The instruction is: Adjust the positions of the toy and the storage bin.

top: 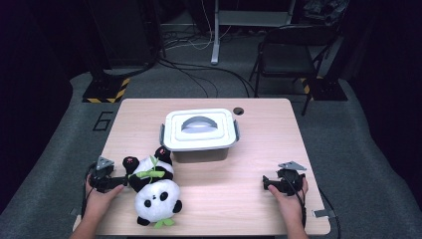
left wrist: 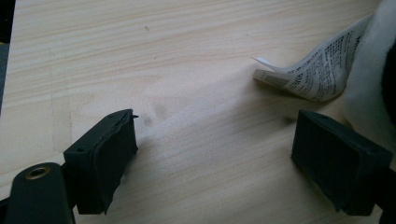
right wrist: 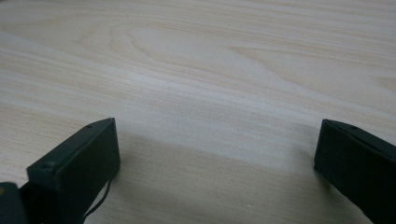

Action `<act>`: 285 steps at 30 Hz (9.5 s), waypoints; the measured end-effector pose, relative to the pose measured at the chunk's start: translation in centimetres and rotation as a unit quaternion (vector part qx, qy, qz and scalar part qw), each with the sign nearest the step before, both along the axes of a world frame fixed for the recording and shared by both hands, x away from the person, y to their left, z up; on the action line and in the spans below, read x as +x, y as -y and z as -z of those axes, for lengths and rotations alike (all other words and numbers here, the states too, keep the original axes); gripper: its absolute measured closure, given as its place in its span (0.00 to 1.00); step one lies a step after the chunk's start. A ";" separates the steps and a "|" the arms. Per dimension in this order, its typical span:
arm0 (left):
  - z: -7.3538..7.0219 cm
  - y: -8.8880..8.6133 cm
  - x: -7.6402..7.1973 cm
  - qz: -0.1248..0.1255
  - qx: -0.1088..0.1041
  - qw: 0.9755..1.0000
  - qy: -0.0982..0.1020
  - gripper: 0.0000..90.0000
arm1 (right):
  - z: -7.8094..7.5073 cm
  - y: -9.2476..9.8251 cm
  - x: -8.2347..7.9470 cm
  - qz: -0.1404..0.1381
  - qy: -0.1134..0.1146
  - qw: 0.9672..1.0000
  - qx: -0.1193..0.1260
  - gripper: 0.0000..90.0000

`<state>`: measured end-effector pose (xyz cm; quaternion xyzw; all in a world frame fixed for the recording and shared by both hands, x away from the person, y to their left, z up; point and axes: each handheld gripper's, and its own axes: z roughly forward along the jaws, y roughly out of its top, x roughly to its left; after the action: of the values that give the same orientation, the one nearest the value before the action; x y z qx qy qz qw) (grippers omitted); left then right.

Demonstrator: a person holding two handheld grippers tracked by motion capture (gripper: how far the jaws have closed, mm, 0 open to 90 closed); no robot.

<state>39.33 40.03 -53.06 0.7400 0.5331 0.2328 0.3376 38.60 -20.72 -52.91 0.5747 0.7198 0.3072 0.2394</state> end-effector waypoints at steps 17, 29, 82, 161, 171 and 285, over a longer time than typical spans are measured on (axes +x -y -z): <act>-0.1 -0.2 0.0 0.013 0.002 1.000 -0.004 0.15 | 0.0 -0.2 -0.1 0.005 -0.001 1.000 0.001 0.00; -0.1 -0.2 0.0 0.013 0.003 1.000 -0.004 0.15 | -0.1 -0.3 -0.5 0.006 0.007 1.000 0.003 0.08; -0.1 -0.2 -0.4 0.013 0.003 1.000 -0.006 0.16 | -7.6 -17.9 -3.7 -0.352 0.055 0.932 0.059 0.42; -8.7 4.1 -2.3 0.190 -0.095 0.977 -0.021 0.66 | -6.7 -19.8 -4.8 -0.396 -0.007 0.916 0.065 0.96; -9.2 8.4 -3.3 0.252 -0.083 0.963 -0.044 0.71 | -7.6 -14.2 -3.9 -0.333 0.012 0.939 0.085 0.96; -9.1 8.4 0.5 0.216 -0.137 0.966 0.025 0.51 | -8.4 -2.1 -7.9 -0.153 0.080 0.985 0.032 0.70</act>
<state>39.80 31.60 -43.94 0.7783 0.3788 0.0979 0.4910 30.70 -18.58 -44.49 0.4390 0.7674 0.4081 0.2279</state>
